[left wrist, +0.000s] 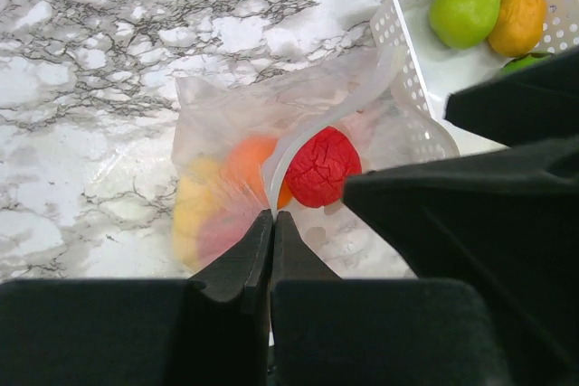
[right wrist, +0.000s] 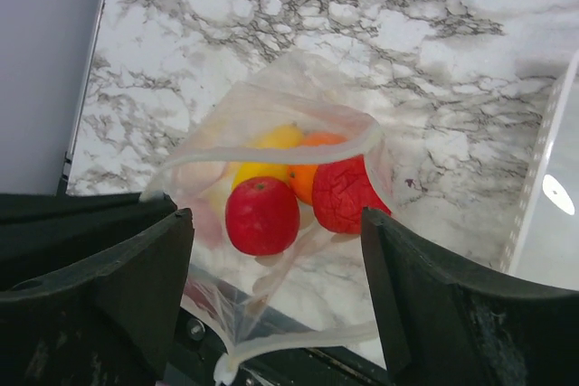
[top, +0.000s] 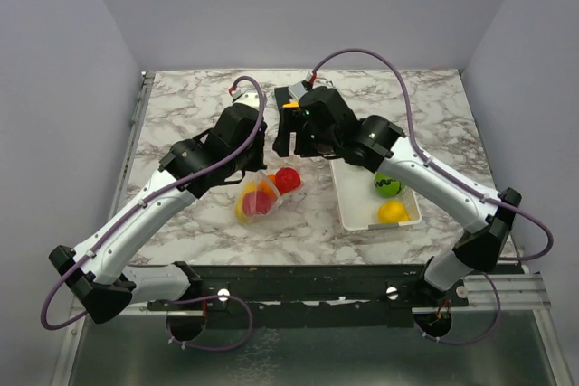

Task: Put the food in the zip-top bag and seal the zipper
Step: Place the fake fruit in the zipper food storage bag, then adjust the zipper food storage bag at the center of the board.

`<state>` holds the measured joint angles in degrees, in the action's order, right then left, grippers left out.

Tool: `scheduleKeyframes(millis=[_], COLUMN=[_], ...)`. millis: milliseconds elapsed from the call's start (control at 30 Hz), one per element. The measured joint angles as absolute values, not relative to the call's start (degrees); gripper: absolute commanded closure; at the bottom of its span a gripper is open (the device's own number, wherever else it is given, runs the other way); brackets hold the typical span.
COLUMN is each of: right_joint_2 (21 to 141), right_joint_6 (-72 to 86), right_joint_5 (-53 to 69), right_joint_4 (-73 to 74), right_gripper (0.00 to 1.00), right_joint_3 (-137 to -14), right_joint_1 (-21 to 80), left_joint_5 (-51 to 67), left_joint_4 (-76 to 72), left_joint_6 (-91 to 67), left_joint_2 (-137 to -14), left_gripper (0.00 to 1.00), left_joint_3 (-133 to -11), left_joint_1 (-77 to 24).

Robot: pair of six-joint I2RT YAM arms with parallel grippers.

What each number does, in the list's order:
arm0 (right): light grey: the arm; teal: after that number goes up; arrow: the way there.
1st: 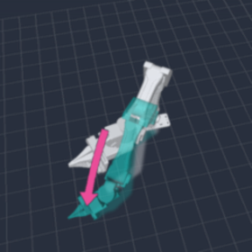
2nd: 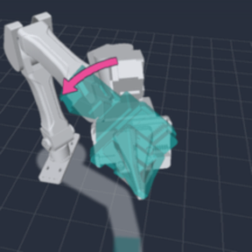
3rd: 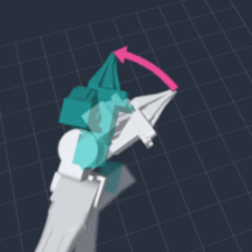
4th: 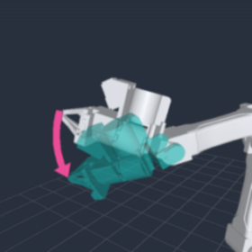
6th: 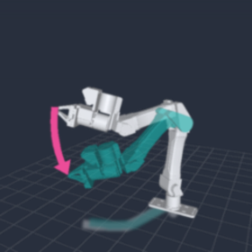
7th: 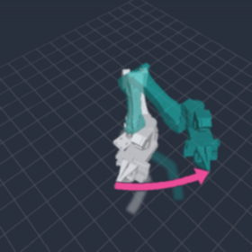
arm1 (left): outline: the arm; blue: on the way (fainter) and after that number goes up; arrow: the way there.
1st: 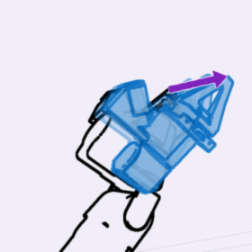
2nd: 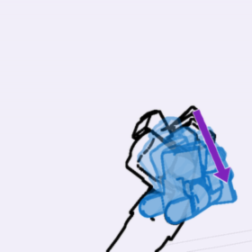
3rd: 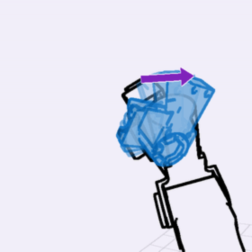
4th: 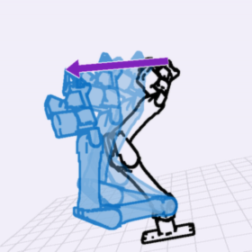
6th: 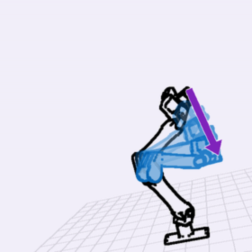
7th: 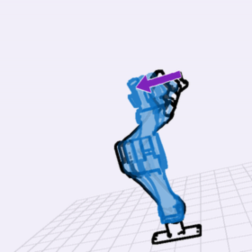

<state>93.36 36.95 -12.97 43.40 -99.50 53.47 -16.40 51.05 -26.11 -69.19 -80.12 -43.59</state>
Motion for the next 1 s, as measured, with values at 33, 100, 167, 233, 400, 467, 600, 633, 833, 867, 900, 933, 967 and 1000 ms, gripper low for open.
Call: scheduleKeyframes(millis=[33,100,167,233,400,467,600,633,833,867,900,933,967,1000], right_joint_2=[92.3,89.8,87.4,85.0,80.6,79.6,78.9,79.0,80.0,80.4,80.7,81.0,81.4,81.8], right_joint_6=[37.2,37.9,38.6,39.4,41.8,43.0,45.4,46.1,49.6,50.2,50.6,51.0,51.3,51.5], right_joint_5=[-13.0,-13.0,-13.1,-13.4,-14.7,-14.9,-15.1,-15.1,-15.0,-15.0,-15.0,-15.1,-15.0,-15.1], right_joint_4=[43.5,43.9,44.5,45.4,46.7,46.8,46.8,46.8,46.1,45.7,45.4,44.9,44.6,44.3], right_gripper=[0.23,0.24,0.26,0.27,0.3,0.31,0.35,0.37,0.49,0.52,0.55,0.57,0.6,0.63], right_joint_3=[-98.5,-95.8,-93.3,-90.8,-85.0,-82.5,-78.0,-77.0,-75.5,-75.5,-75.5,-75.5,-75.5,-75.5], right_joint_1=[53.5,53.5,53.5,53.5,53.5,53.5,53.5,53.5,53.5,53.5,53.5,53.5,53.5,53.5], left_joint_5=[-16.4,-16.3,-16.3,-16.3,-16.2,-16.1,-16.1,-16.1,-15.9,-15.9,-15.8,-15.8,-15.7,-15.6], left_joint_4=[51.0,51.0,50.9,50.8,50.6,50.6,50.5,50.5,50.5,50.5,50.5,50.5,50.5,50.5], left_joint_6=[-26.1,-26.1,-26.1,-26.1,-26.1,-26.1,-26.1,-26.1,-26.2,-26.3,-26.3,-26.3,-26.4,-26.5], left_joint_2=[-69.2,-69.2,-69.3,-69.3,-69.6,-69.6,-69.6,-69.6,-69.6,-69.6,-69.5,-69.5,-69.5,-69.5], left_gripper=[1.0,1.0,1.0,1.0,1.0,1.0,1.0,1.0,1.0,1.0,1.0,1.0,1.0,1.0], left_joint_3=[-80.1,-80.1,-80.1,-80.1,-80.1,-80.1,-80.1,-80.1,-80.1,-80.1,-80.1,-80.1,-80.1,-80.1], left_joint_1=[-43.6,-43.6,-43.6,-43.6,-43.6,-43.6,-43.6,-43.6,-43.6,-43.6,-43.6,-43.6,-43.6,-43.6])
